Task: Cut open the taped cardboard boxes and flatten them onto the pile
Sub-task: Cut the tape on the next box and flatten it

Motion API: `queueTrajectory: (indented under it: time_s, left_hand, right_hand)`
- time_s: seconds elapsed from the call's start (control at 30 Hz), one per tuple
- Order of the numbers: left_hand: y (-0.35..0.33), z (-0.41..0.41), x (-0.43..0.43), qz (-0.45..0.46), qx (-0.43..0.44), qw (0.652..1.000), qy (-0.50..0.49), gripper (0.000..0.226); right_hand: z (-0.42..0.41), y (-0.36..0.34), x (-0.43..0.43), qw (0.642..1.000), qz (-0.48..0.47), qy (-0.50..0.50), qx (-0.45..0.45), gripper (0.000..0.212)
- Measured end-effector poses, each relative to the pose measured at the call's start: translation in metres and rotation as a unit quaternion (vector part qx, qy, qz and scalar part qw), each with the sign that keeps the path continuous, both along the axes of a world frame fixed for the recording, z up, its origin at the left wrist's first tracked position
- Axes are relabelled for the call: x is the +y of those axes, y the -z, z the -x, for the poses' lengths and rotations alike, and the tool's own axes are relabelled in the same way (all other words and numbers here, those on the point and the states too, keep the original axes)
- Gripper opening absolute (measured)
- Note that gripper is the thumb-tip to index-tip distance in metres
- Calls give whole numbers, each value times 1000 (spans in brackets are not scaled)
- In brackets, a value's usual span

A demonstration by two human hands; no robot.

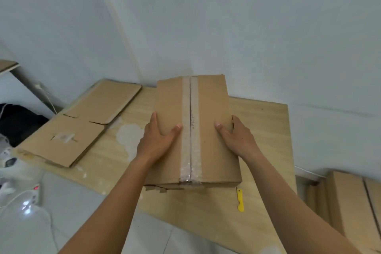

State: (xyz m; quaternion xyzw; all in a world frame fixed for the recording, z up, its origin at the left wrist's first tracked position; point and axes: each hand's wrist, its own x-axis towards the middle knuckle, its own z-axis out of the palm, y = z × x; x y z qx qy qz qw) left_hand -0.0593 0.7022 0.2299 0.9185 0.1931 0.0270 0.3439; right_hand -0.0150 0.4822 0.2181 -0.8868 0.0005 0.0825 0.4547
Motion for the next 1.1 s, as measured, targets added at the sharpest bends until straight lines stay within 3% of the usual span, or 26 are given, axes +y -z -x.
queueTrajectory:
  time_s: [0.23,0.43,0.57,0.77,0.97,1.1]
  left_hand:
    - [39,-61,30,11,69,995,76,100]
    - [69,-102,56,27,111,976,187,95]
    - [82,-113,75,51,124,963,233,93]
    - [91,-116,97,130,138,949,252,97]
    - [92,-117,101,288,175,905,260,105]
    - [89,-117,114,312,205,881,290,89]
  right_hand:
    - [-28,39,26,996,5,54,68,57]
    - [-21,72,53,975,-59,179,118,66]
    - [-6,80,73,956,-136,241,92,43]
    - [-2,43,97,948,-180,249,77,41]
    - [-5,-8,110,964,-128,227,56,62]
    - [-11,-23,123,974,-49,216,52,67]
